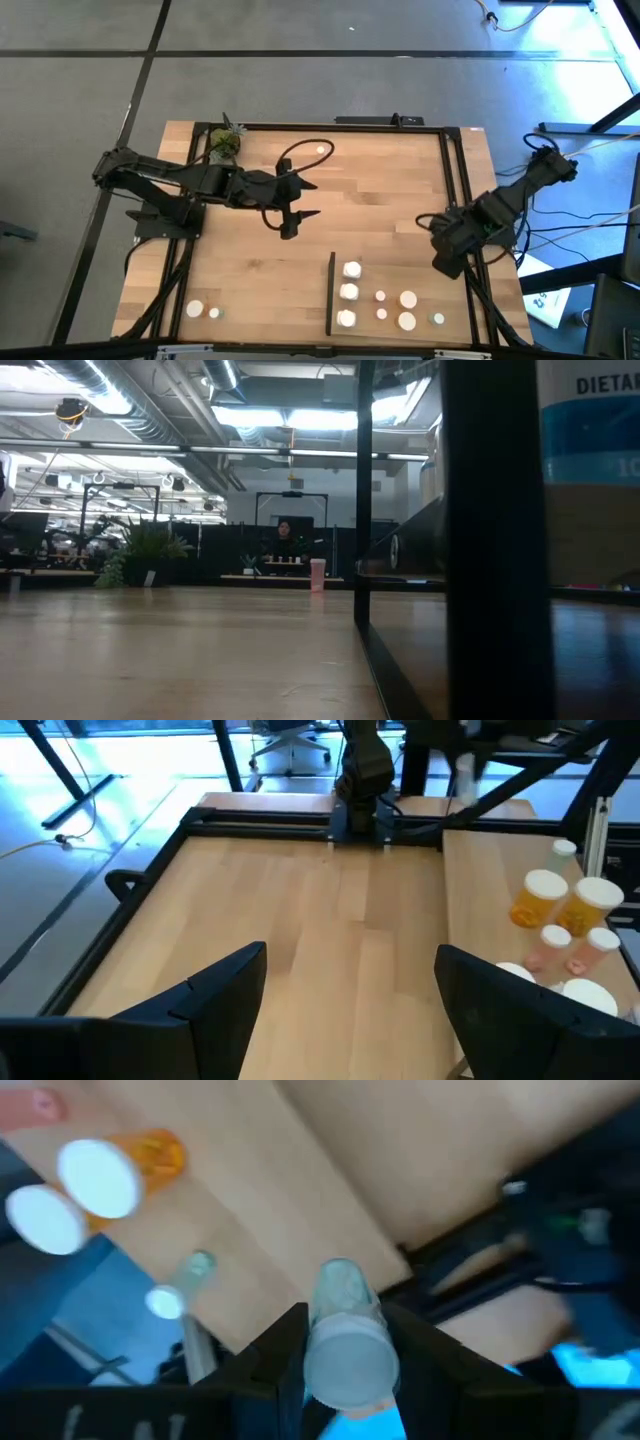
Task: Pick and place medicine bottles onto shelf by color
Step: Put the middle left blue pill bottle on the shelf
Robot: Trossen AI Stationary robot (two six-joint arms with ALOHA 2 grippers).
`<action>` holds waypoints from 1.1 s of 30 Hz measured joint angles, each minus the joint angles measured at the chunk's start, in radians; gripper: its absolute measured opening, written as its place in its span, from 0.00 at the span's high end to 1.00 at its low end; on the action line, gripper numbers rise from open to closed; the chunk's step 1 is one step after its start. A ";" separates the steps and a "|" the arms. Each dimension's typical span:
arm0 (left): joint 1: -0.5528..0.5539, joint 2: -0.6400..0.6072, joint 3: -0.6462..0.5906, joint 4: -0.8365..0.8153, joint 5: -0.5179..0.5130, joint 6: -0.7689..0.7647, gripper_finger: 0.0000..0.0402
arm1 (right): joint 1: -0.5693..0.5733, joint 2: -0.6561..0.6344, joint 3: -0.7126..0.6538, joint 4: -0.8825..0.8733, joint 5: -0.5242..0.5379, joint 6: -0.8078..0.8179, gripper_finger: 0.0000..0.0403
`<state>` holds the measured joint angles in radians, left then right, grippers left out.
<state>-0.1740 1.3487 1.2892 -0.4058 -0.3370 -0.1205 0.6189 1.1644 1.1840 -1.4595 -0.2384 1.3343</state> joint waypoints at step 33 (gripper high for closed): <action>-0.001 0.000 0.000 0.011 0.228 0.106 0.29 | 0.290 0.317 -0.063 0.346 0.114 0.681 0.70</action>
<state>-0.1749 1.3483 1.2892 -0.3950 -0.1093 -0.0145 0.9094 1.4815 1.1210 -1.1133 -0.1246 2.0151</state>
